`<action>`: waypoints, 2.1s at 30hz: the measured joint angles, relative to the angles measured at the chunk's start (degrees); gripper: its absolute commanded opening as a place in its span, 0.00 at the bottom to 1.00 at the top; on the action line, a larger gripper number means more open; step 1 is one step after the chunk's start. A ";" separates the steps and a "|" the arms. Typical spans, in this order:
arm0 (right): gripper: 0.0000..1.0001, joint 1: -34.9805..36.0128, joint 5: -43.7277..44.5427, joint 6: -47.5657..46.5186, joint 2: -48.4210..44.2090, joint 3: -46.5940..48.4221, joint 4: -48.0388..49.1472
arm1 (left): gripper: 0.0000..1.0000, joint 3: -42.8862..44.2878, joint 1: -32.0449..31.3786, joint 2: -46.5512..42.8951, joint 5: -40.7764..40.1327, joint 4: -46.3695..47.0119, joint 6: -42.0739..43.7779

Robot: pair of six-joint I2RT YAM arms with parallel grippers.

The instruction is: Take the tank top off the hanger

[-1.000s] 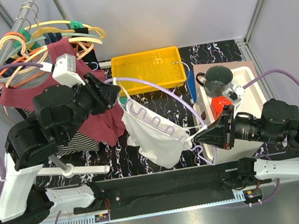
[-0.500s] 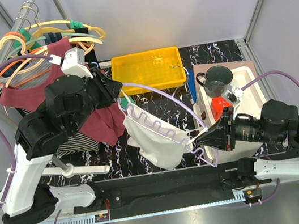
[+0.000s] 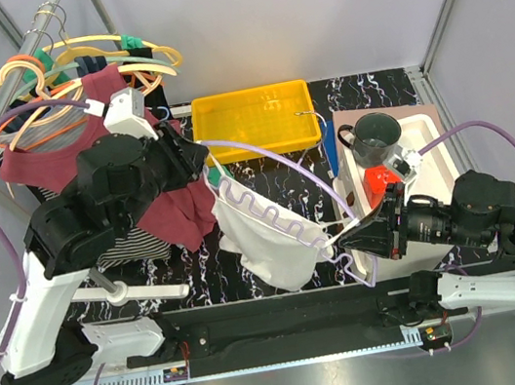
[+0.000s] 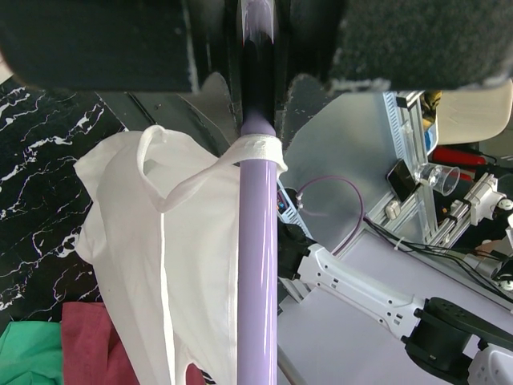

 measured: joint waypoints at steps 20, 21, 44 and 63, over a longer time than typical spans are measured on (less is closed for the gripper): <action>0.00 0.00 1.36 0.11 -0.04 0.20 -0.15 | 0.18 1.97 6.73 4.31 6.62 0.15 3.65; 0.00 0.00 1.36 0.09 -0.02 0.20 -0.17 | 0.17 1.42 6.78 4.02 6.73 0.42 3.65; 0.00 0.00 2.21 -0.96 -3.67 0.00 -2.23 | 0.00 4.61 9.46 2.49 -1.18 1.22 6.34; 0.00 0.00 11.67 -4.61 -1.18 -0.31 11.06 | 0.00 -2.51 10.05 0.13 -3.06 -0.83 4.98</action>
